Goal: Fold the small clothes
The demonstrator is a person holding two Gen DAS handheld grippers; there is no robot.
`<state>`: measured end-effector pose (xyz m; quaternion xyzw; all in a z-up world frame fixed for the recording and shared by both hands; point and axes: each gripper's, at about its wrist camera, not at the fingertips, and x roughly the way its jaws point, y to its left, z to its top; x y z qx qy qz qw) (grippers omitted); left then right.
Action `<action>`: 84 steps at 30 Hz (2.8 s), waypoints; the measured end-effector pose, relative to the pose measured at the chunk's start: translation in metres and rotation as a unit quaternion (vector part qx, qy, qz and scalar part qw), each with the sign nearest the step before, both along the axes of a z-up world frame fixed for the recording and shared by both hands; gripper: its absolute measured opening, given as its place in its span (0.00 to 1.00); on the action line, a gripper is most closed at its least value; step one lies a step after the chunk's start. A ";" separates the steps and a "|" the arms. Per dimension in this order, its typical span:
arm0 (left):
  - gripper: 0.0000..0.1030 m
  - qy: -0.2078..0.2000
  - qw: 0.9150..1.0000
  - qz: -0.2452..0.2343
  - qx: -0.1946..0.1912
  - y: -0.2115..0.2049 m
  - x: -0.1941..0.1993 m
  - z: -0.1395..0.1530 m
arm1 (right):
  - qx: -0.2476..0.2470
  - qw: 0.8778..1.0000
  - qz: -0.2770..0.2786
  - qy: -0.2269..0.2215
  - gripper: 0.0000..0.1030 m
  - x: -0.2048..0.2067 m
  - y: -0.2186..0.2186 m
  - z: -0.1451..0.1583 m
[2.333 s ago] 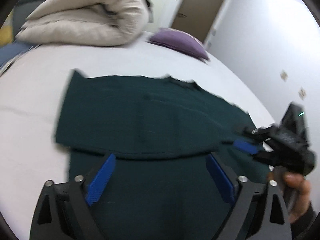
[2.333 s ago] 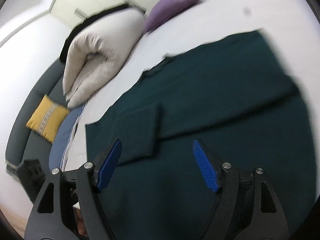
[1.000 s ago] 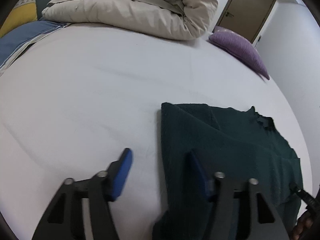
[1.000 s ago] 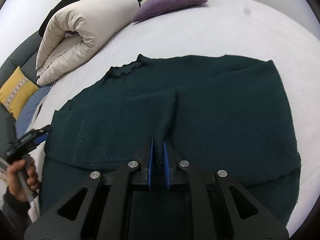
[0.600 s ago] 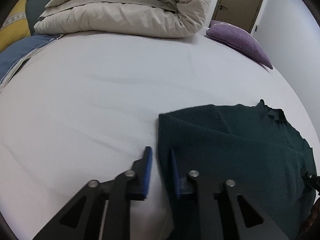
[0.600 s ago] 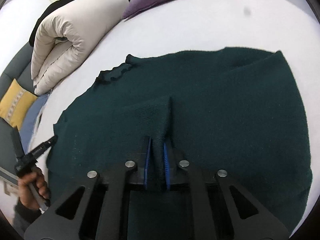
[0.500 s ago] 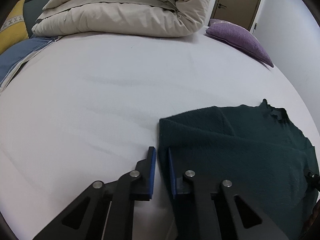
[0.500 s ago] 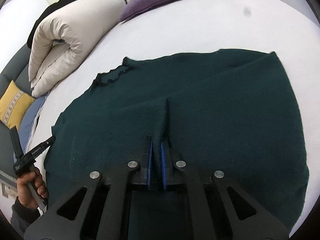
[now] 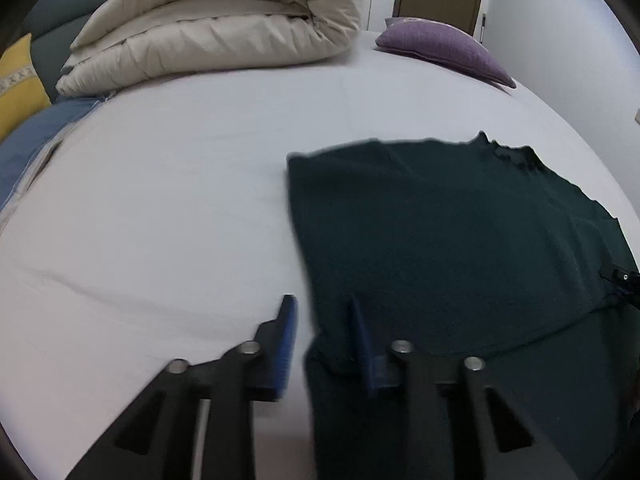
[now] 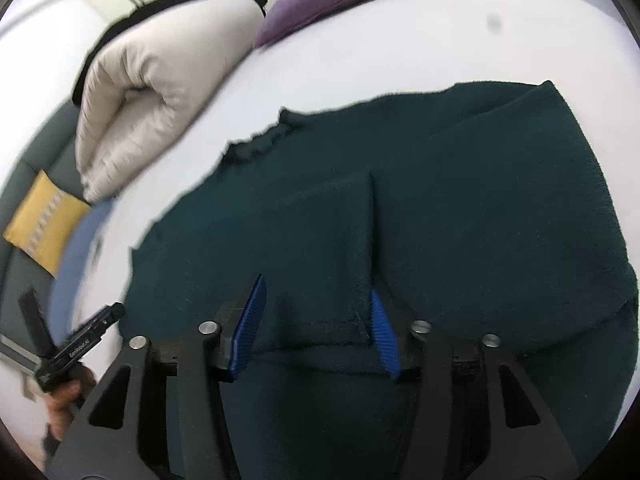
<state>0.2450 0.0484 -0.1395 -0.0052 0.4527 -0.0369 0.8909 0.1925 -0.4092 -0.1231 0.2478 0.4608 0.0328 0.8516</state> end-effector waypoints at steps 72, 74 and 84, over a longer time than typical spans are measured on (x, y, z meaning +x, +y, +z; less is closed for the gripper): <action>0.37 0.177 0.916 -0.038 -0.357 0.089 -0.287 -0.021 | 0.227 0.968 -0.087 0.053 0.60 -0.377 -0.135 -0.028; 0.35 0.180 0.914 -0.039 -0.360 0.090 -0.287 -0.023 | 0.230 0.968 -0.081 0.064 0.59 -0.376 -0.132 -0.029; 0.07 0.172 0.918 -0.028 -0.357 0.101 -0.301 -0.023 | 0.245 0.964 -0.076 0.073 0.11 -0.365 -0.120 -0.040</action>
